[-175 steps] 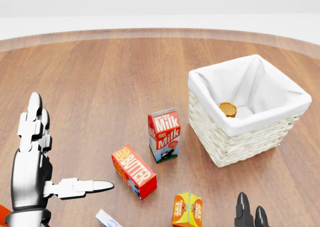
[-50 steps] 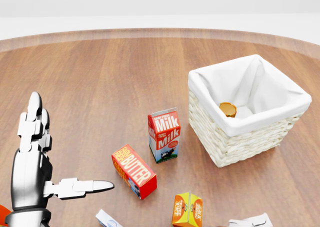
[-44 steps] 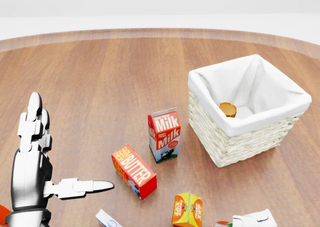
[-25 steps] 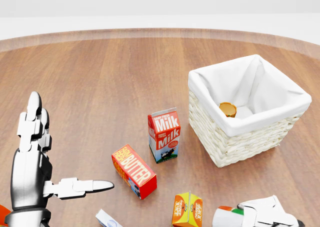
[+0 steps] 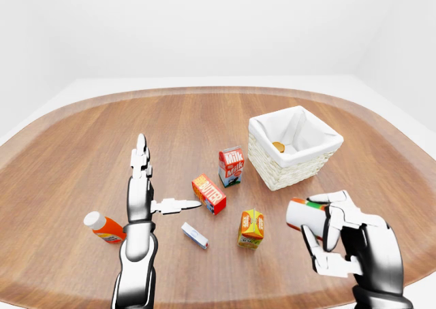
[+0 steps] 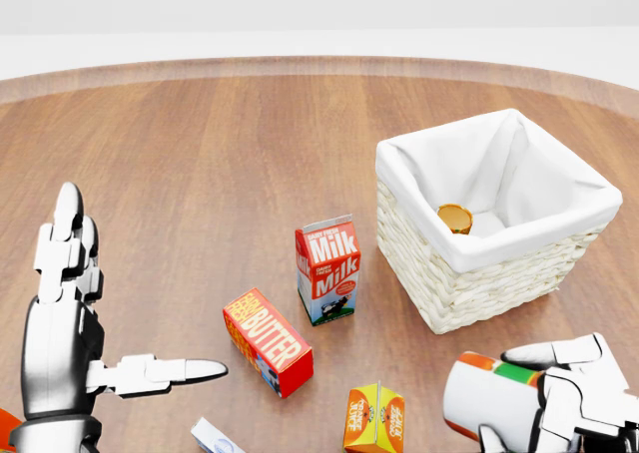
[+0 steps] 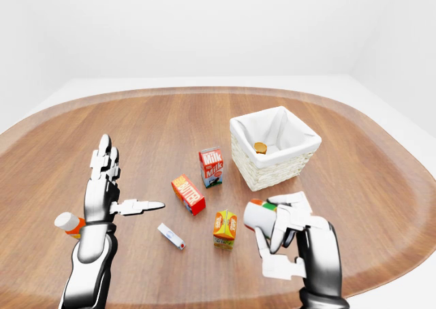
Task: Pick up the alphabet soup and the tomato sauce, and put them in the basket.
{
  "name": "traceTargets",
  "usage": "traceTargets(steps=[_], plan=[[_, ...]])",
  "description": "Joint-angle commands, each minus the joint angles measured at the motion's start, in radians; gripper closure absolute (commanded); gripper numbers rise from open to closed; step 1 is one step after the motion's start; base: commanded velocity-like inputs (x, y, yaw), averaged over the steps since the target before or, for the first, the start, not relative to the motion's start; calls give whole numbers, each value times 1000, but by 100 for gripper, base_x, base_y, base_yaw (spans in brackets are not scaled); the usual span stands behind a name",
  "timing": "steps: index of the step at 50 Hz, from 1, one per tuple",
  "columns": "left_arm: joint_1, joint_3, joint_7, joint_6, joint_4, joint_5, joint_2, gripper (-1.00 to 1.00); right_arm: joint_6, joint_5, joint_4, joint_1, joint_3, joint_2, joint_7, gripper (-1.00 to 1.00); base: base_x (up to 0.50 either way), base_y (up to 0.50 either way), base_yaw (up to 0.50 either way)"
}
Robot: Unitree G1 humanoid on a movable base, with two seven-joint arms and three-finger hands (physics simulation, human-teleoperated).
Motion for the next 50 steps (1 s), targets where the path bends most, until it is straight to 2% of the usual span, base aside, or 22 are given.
traceTargets(steps=[1, 7, 18, 23, 28, 40, 50], plan=[[-1, 4, 2, 0, -4, -2, 0, -100, 0, 67, -151, -66, -62, 55, 61, 100, 0, 0, 0], [-1, 2, 2, 0, -4, -1, 0, -100, 0, 55, -195, -103, -75, 75, 68, 100, 0, 0, 0], [1, 0, 1, 0, -5, -1, 0, -100, 0, -5, -215, -243, -93, 43, 30, 100, 0, 0, 0], [2, -1, 1, 0, -1, -1, 0, -100, 0, -89, -215, -394, -81, 22, 20, 100, 0, 0, 0], [1, 0, 0, 0, 0, -2, 0, -100, 0, -143, -215, -478, -54, -15, -8, 100, 0, 0, 0], [2, 0, -1, 0, 3, -3, 0, -100, 0, -249, -37, -625, -17, -74, -85, 100, 0, 0, 0], [-3, 2, 1, 0, 2, -5, 0, -100, 0, -335, 209, -813, -6, -116, -150, 100, 0, 0, 0]])
